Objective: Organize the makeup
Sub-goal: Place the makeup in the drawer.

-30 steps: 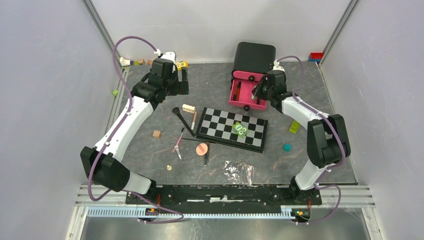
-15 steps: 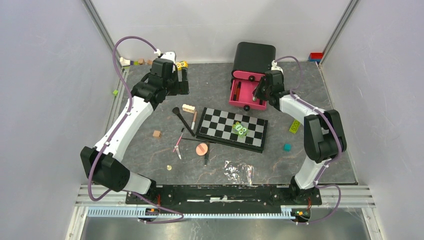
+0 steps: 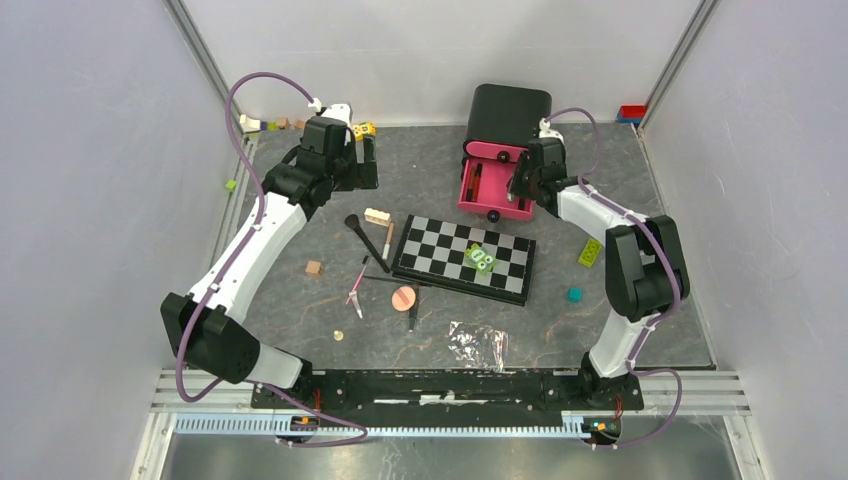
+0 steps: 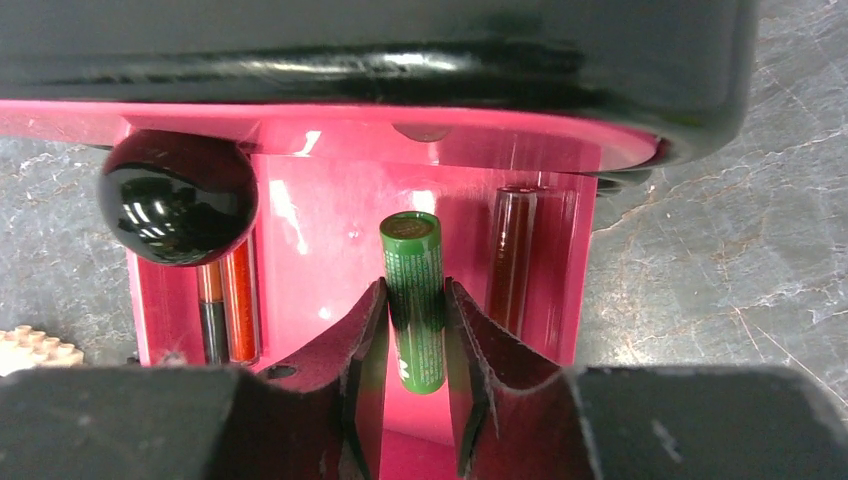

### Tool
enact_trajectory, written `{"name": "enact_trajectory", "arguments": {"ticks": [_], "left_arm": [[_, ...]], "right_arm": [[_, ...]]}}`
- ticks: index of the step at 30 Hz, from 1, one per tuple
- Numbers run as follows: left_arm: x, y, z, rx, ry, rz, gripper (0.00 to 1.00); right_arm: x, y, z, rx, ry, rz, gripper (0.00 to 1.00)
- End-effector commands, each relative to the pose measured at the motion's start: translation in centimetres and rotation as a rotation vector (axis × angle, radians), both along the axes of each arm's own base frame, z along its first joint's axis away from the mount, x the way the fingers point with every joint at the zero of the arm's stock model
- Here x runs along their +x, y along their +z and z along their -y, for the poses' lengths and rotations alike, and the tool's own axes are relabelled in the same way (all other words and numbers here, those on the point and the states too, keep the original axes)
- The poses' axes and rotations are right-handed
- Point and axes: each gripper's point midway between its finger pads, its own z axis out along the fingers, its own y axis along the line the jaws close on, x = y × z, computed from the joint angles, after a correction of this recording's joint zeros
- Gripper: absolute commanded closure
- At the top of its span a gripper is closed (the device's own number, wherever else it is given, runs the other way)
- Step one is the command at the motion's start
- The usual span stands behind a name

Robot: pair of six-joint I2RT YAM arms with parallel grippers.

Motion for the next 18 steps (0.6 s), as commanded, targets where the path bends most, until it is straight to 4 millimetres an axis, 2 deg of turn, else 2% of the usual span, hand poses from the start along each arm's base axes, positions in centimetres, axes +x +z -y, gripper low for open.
{"name": "enact_trajectory", "arguments": {"ticks": [1,10,18], "left_arm": [[0.4,1.8,-0.4,0.004,0.0,0.065,0.0],[0.4,1.8,-0.3,0.004,-0.003,0.063,0.0],[0.3,1.8,-0.4,0.009,0.0,0.063,0.0]], "right_arm": [[1.4,1.5,0.2,-0.019,-0.003,0.041,0.69],[1.5,2.3,0.0,-0.017,0.013,0.053,0.57],[0.9,6.4,-0.2,0.011,0.033,0.129,0.56]]}}
